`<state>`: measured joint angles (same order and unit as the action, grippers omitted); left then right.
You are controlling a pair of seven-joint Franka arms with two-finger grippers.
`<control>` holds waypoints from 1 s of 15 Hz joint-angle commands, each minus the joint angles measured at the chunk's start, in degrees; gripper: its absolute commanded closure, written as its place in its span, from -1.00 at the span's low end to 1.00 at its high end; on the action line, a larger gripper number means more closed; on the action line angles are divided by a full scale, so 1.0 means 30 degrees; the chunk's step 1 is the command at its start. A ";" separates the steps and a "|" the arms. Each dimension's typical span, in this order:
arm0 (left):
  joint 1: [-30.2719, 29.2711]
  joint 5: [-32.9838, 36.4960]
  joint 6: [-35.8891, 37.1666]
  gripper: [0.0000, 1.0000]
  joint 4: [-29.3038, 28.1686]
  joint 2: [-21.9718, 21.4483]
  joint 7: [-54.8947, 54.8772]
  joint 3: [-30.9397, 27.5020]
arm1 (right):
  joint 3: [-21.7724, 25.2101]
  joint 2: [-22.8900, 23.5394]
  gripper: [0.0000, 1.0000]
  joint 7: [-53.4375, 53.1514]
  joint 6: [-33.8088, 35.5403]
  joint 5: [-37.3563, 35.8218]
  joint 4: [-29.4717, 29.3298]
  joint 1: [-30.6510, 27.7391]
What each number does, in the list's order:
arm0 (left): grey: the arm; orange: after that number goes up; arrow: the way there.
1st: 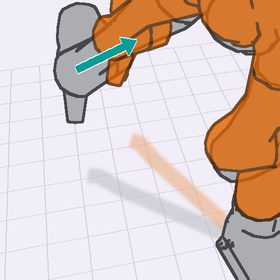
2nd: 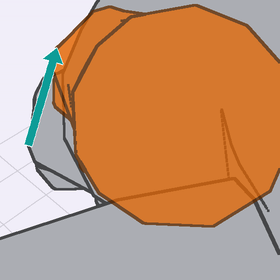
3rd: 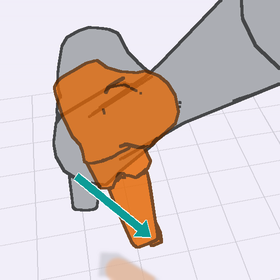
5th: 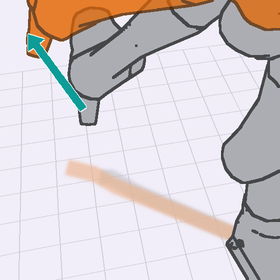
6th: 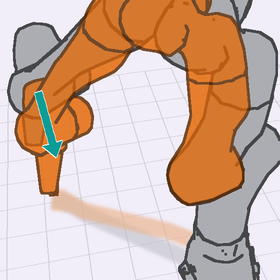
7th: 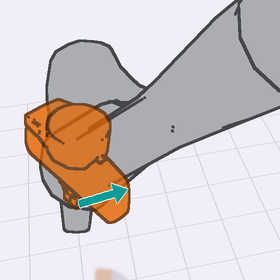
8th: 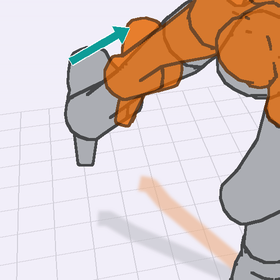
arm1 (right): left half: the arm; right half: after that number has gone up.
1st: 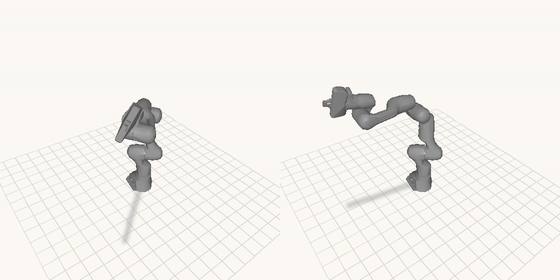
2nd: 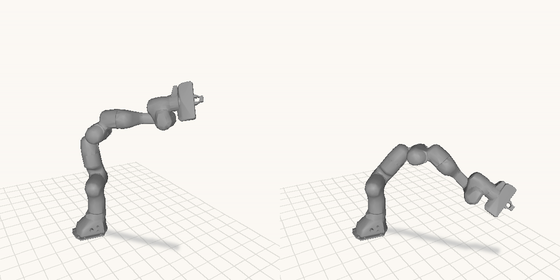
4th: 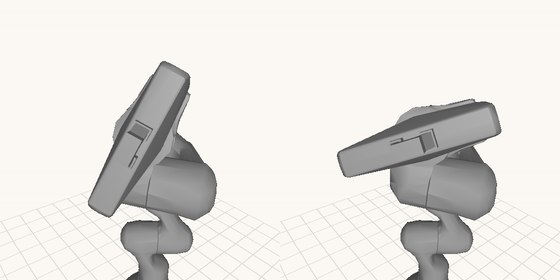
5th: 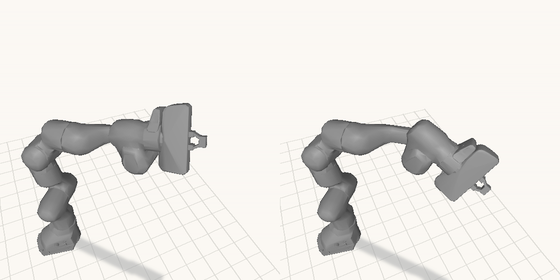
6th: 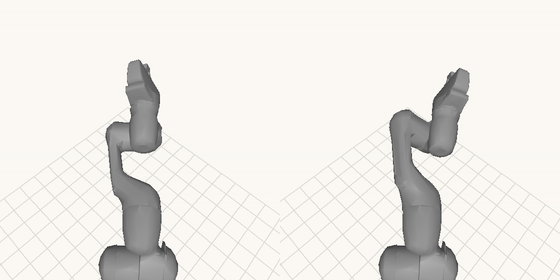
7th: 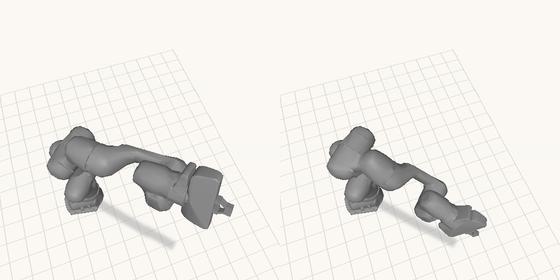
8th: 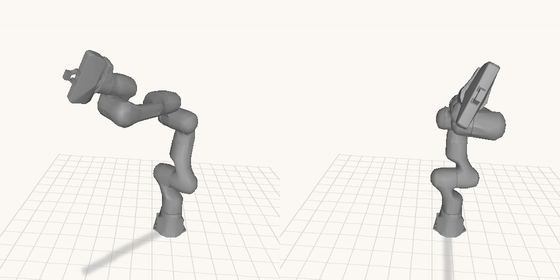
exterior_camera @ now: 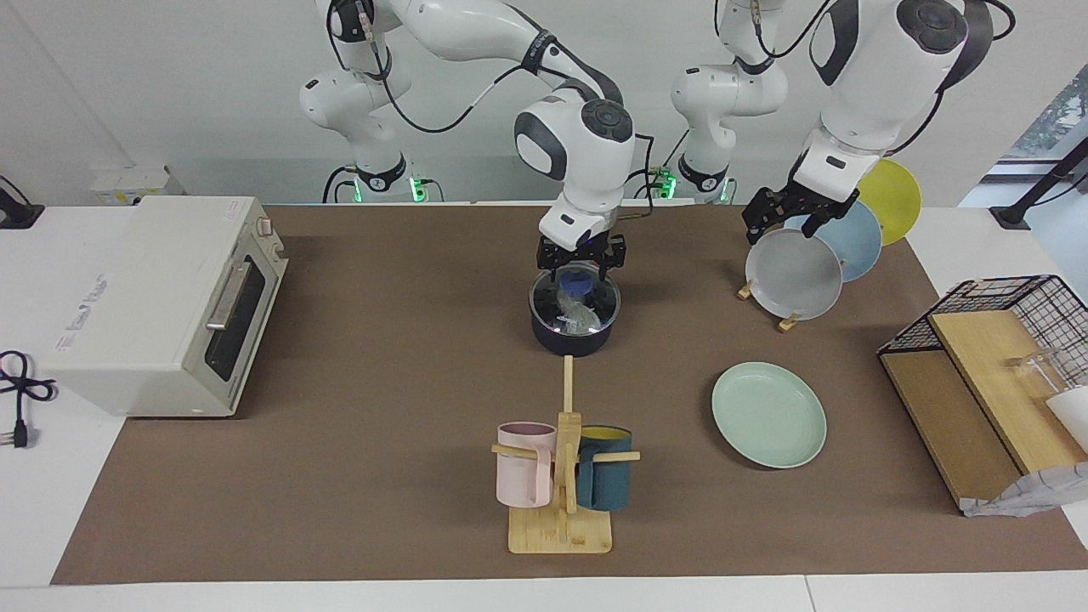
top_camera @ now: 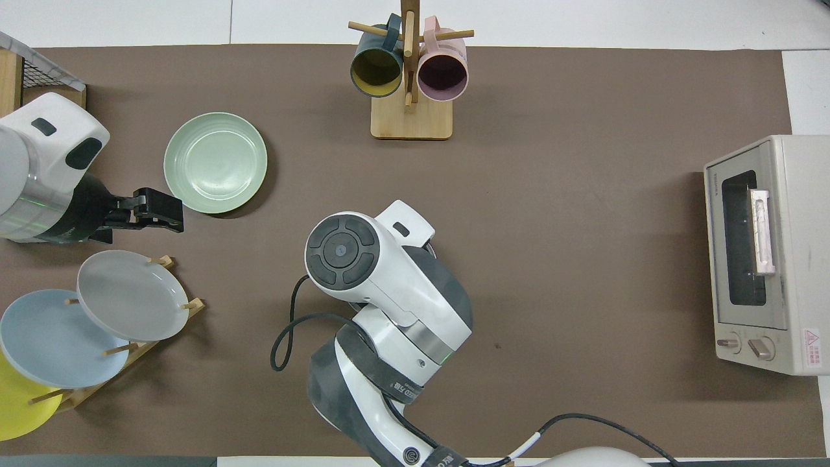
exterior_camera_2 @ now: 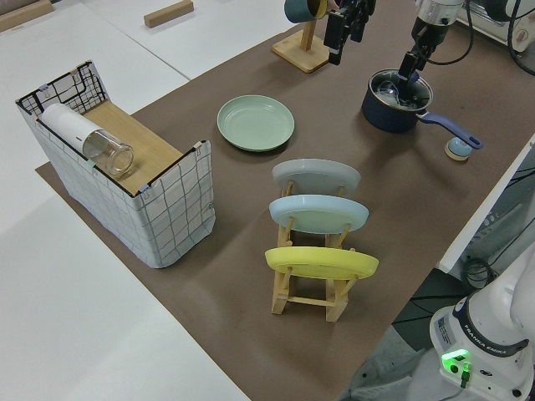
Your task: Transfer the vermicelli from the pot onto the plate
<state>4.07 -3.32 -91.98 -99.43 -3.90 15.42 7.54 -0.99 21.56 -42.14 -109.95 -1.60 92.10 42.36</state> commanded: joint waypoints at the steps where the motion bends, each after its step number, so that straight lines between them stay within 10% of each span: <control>1: -0.0010 -0.0243 0.0105 -1.00 0.0007 -0.0077 -0.0012 0.0066 | -0.0081 -0.0213 -0.85 -0.0015 -0.0409 -0.0258 0.0383 -0.0059; 8: -0.0010 -0.0243 0.0369 -1.00 -0.0022 -0.0135 0.0018 0.0066 | -0.0081 -0.0184 -0.05 0.0396 -0.0380 -0.0258 0.0178 -0.0234; 15: 0.0019 -0.0243 0.0076 -1.00 -0.0110 -0.0135 0.0047 0.0095 | -0.0052 -0.0388 -0.04 0.1941 0.1900 -0.0141 -0.1811 -0.1520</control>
<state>4.09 -3.36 -91.82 -99.43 -3.90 15.42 7.71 -0.85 21.20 -40.38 -107.61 -1.63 89.32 40.47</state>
